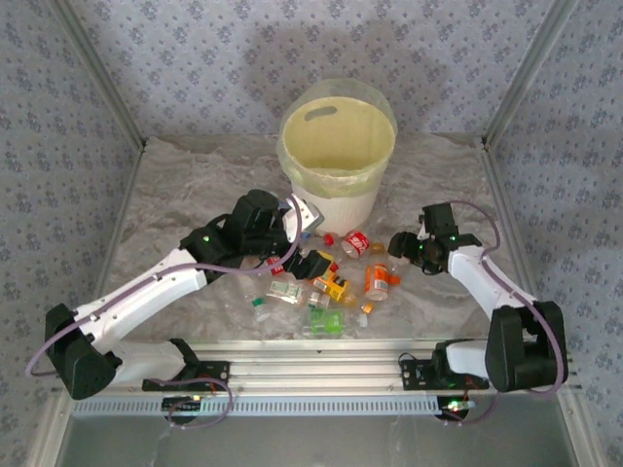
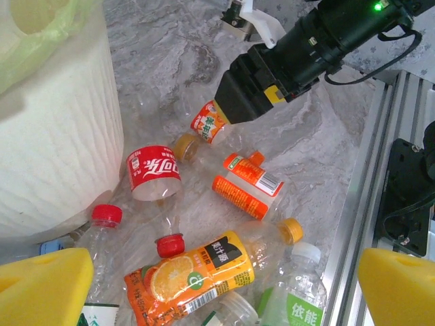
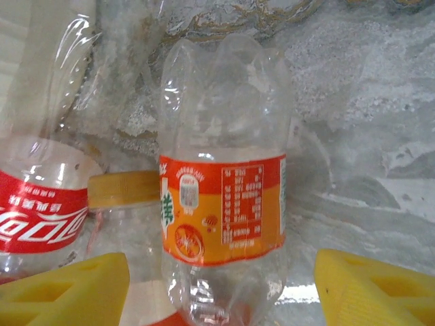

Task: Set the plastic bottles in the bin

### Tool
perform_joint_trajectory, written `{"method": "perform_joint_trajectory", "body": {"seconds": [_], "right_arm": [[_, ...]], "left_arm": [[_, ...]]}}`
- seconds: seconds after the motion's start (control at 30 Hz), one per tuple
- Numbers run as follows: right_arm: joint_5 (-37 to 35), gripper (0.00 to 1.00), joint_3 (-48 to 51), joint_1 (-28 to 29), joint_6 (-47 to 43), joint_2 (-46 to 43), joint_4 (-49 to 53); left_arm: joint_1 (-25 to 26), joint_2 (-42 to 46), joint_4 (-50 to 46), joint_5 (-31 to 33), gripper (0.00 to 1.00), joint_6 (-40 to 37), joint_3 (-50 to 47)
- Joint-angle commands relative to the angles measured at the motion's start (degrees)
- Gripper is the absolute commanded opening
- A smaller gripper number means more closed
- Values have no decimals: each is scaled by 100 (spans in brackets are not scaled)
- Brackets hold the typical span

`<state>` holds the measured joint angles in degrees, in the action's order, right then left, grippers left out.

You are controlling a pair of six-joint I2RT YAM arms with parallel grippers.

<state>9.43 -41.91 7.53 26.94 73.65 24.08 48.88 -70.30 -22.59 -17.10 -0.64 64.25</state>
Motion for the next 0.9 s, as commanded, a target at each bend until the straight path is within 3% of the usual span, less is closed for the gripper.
{"method": "perform_joint_trajectory", "body": {"seconds": [0.0,0.5,0.87], "right_arm": [[182,75,-13,-65,-136,253,-292],[184,74,35,-32,-106,984,-780],[13,58,51,-76,-147,822,-701]], "left_arm": [[34,-26,-30,58,99,-97,257],[34,-45,-61,118,100,-114,265],[34,-27,-48,128,100,-92,268]]}}
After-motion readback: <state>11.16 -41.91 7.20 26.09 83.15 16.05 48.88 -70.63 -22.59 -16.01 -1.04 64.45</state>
